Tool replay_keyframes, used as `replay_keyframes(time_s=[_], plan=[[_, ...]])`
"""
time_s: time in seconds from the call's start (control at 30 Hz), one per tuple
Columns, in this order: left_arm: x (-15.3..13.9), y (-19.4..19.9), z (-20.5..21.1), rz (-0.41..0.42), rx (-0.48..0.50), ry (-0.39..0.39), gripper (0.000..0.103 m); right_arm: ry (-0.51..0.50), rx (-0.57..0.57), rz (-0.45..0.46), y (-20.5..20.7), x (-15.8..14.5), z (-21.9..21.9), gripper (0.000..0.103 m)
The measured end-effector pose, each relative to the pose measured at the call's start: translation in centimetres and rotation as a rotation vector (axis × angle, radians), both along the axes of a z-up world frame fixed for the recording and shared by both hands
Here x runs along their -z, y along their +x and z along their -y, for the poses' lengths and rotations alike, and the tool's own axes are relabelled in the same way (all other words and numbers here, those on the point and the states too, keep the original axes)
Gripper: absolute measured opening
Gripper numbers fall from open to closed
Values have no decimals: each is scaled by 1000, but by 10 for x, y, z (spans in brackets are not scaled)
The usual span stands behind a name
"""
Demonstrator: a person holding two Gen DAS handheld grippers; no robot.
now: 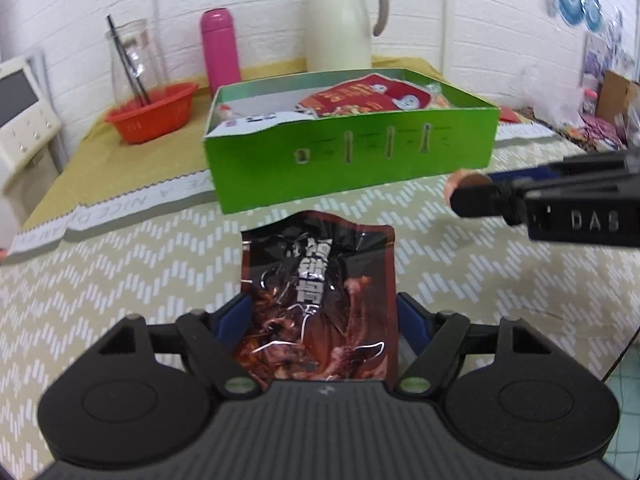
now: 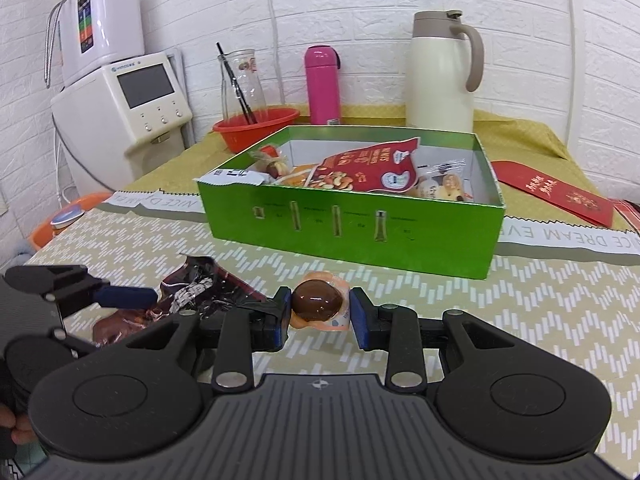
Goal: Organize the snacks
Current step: 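Lift the brown pouch and jelly cup toward the green box, then lower the brown pouch and jelly cup into the green box and open both grippers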
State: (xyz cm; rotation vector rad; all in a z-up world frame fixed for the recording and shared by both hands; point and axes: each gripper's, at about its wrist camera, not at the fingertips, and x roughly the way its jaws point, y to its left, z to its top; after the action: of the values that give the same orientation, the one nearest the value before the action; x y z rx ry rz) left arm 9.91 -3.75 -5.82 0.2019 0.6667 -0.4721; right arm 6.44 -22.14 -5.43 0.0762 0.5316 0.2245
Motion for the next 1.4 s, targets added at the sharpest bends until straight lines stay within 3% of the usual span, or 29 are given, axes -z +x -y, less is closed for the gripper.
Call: replay_keyframes(time_s=[0.47,0.77,1.0,1.1,1.4], plan=[[-25,-4,-23,31,-93,-158,72,36,-30,-39,-1,5,-8,56],[-57,3,-9,114,-81,-204,73,25,-25,40,-6,-12,-11,56],[-75,41,24,178,-69,-215,74,25,47,127,21,-35,0,56],[-79,65,31,172,-89,-257,74,22,93,161,39,-43,9,57],[-65,128,49,156,-114,-245,74,45,182,194,91,-32,35,57]])
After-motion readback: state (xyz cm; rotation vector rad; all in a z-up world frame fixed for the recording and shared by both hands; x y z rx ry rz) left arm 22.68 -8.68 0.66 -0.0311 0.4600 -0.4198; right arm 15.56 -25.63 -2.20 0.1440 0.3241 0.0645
